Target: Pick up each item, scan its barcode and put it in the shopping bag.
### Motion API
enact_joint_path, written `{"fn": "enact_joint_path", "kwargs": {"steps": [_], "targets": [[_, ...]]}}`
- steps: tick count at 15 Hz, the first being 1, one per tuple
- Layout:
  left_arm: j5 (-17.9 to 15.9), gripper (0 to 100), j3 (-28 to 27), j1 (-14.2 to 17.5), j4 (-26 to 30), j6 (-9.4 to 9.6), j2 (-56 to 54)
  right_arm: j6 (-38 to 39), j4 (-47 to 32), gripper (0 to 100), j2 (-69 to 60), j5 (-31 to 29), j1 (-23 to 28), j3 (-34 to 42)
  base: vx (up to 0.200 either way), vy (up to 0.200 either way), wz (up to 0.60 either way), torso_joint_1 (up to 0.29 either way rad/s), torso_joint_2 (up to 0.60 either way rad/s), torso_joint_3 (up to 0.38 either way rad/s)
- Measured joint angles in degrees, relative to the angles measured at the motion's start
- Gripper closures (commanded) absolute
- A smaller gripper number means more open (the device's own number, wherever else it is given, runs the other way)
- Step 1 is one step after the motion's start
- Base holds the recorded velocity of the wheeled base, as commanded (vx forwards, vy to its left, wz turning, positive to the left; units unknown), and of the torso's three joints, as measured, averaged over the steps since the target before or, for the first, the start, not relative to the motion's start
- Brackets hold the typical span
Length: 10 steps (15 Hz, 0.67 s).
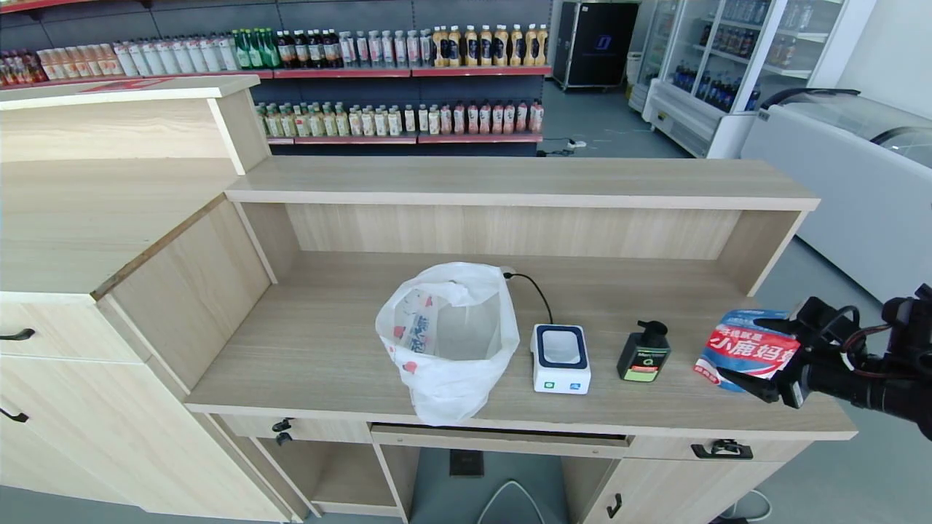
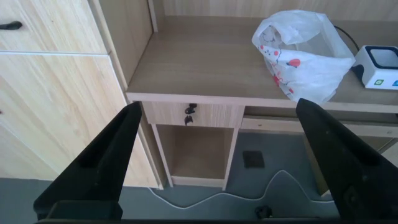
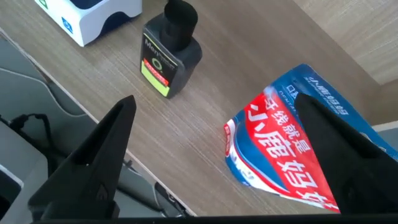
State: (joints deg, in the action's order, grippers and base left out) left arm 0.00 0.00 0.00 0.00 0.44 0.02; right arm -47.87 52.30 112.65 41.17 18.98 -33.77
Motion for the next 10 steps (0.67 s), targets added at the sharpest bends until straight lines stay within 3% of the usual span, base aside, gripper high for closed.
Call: {"fn": "enact_joint_path", "kwargs": {"steps": [10], "targets": [[0.0, 0, 0.0, 0.0, 0.0, 0.0, 0.0, -0.1, 0.4, 0, 11.3, 1.7, -5.1, -9.1, 0.0, 0.0, 0.0, 0.0, 0.0, 0.0]]}}
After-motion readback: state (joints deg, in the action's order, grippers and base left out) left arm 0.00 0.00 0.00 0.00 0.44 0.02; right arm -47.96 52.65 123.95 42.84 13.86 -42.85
